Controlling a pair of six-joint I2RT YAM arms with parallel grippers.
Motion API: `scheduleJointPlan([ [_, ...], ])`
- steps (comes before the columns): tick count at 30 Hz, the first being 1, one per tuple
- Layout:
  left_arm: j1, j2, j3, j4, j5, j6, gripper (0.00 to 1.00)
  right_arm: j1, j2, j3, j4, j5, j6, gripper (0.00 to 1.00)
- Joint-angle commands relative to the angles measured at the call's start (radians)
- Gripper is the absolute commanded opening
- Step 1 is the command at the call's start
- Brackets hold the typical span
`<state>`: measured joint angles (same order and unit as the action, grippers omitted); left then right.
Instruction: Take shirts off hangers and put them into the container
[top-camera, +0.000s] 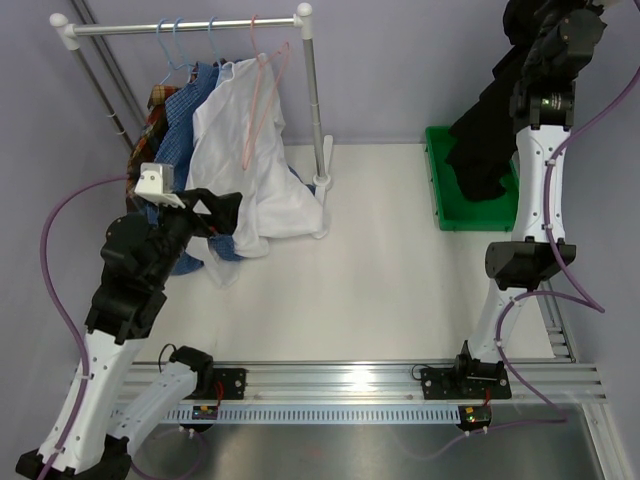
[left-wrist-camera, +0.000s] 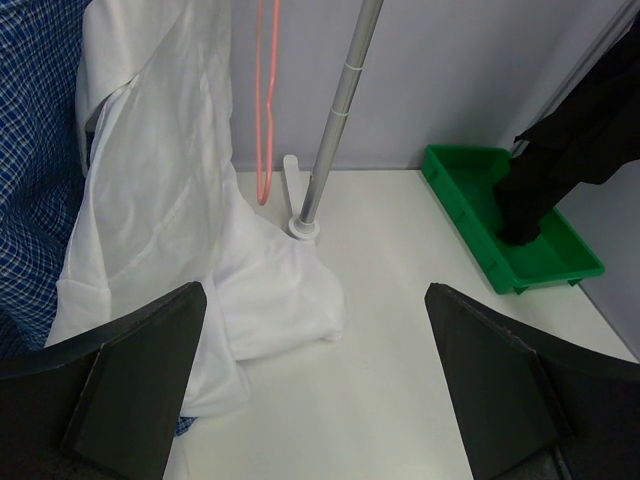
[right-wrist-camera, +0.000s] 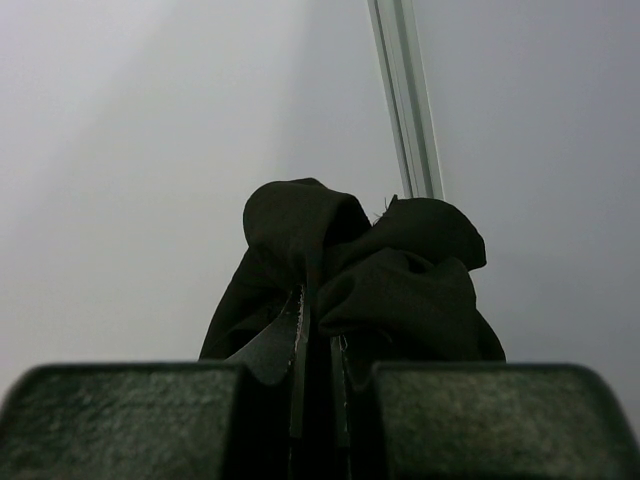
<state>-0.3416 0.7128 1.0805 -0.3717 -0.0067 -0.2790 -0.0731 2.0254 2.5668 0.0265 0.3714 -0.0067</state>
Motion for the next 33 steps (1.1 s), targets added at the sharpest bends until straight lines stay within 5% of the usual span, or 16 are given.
scheduleJointPlan([
  [1,0.003,-0.022,-0.022,-0.004,0.022,-0.019,0.99,-0.002,-0.04,-0.084,0.065,-0.009,0.03,0.01],
  [9,0.003,-0.042,-0.044,-0.016,0.034,-0.04,0.99,-0.002,-0.145,-0.446,0.138,0.046,0.05,0.0],
  [22,0.003,-0.062,-0.051,-0.036,0.043,-0.06,0.99,-0.036,-0.07,-0.485,0.004,-0.015,0.1,0.0],
  [33,0.003,-0.075,-0.059,-0.044,0.034,-0.06,0.99,-0.036,-0.097,-0.73,-0.189,-0.118,0.244,0.0],
])
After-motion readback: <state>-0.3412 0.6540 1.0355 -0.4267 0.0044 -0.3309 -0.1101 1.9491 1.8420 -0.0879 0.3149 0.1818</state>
